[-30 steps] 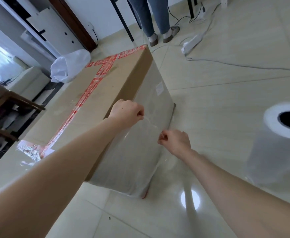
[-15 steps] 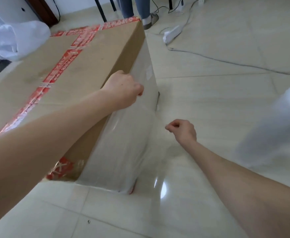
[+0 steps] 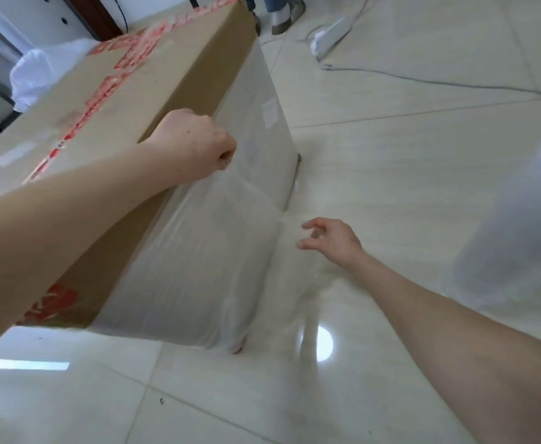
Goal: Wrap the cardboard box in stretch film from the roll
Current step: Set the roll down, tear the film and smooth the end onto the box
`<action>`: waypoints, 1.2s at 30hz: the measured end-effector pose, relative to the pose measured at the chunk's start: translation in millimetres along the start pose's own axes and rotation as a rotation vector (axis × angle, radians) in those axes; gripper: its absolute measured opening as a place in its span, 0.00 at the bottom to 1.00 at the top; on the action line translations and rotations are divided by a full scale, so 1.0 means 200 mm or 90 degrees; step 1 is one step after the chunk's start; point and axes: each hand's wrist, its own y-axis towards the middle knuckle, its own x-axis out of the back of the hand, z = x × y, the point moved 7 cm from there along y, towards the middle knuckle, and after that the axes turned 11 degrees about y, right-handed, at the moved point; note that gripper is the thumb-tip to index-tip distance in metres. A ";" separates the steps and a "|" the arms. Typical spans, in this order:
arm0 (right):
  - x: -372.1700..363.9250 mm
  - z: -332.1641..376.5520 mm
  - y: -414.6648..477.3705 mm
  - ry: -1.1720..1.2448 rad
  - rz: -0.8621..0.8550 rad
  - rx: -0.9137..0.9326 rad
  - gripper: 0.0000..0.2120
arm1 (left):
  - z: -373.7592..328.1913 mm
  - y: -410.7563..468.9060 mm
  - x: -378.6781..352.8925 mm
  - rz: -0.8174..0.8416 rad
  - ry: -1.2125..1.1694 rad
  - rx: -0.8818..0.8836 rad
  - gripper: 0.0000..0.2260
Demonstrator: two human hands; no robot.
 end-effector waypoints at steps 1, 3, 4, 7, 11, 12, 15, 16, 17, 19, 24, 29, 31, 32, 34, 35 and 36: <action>-0.01 -0.02 0.01 -0.068 0.018 -0.005 0.14 | 0.00 0.00 0.00 -0.002 0.003 0.001 0.05; 0.00 -0.05 0.03 -0.158 -0.008 -0.016 0.09 | 0.00 -0.01 0.00 -0.019 0.016 0.003 0.05; 0.01 -0.05 0.03 -0.170 -0.033 -0.020 0.08 | 0.00 -0.02 0.01 -0.031 0.018 0.006 0.05; -0.01 -0.02 0.05 -0.178 -0.082 -0.003 0.08 | 0.04 -0.04 0.05 -0.060 -0.016 0.025 0.07; -0.04 -0.04 0.06 -0.178 -0.107 0.003 0.08 | 0.09 -0.04 0.11 -0.080 -0.055 0.017 0.08; -0.03 -0.05 0.07 -0.177 -0.115 -0.002 0.08 | 0.09 -0.04 0.12 -0.073 -0.065 0.014 0.08; -0.02 -0.08 0.08 -0.160 -0.133 -0.028 0.08 | 0.10 0.00 0.12 -0.054 -0.068 -0.004 0.08; -0.01 -0.09 0.08 -0.155 -0.137 -0.035 0.08 | 0.09 0.01 0.12 -0.050 -0.059 -0.013 0.08; -0.02 -0.09 0.09 -0.153 -0.141 -0.037 0.08 | 0.09 0.02 0.12 -0.048 -0.049 -0.021 0.08; -0.03 -0.09 0.10 -0.158 -0.147 -0.034 0.08 | 0.08 0.03 0.12 -0.040 -0.030 -0.029 0.09; -0.09 -0.11 0.14 -0.171 -0.167 -0.042 0.09 | 0.10 0.04 0.10 -0.023 0.009 -0.030 0.09; -0.12 -0.13 0.20 -0.183 -0.188 -0.071 0.10 | 0.11 0.03 0.06 -0.044 0.097 -0.039 0.10; -0.16 -0.11 0.23 -0.187 -0.183 -0.068 0.11 | 0.10 0.02 0.05 -0.063 0.131 -0.040 0.11; -0.17 -0.10 0.24 -0.190 -0.182 -0.065 0.11 | 0.09 0.02 0.06 -0.070 0.143 -0.040 0.11; -0.22 -0.07 0.27 -0.193 -0.175 -0.069 0.11 | 0.09 0.02 0.05 -0.079 0.156 -0.036 0.11; -0.23 -0.06 0.28 -0.190 -0.173 -0.077 0.12 | 0.09 0.02 0.05 -0.082 0.161 -0.034 0.11; -0.25 -0.05 0.29 -0.184 -0.171 -0.087 0.13 | 0.08 0.01 0.05 -0.080 0.168 -0.033 0.11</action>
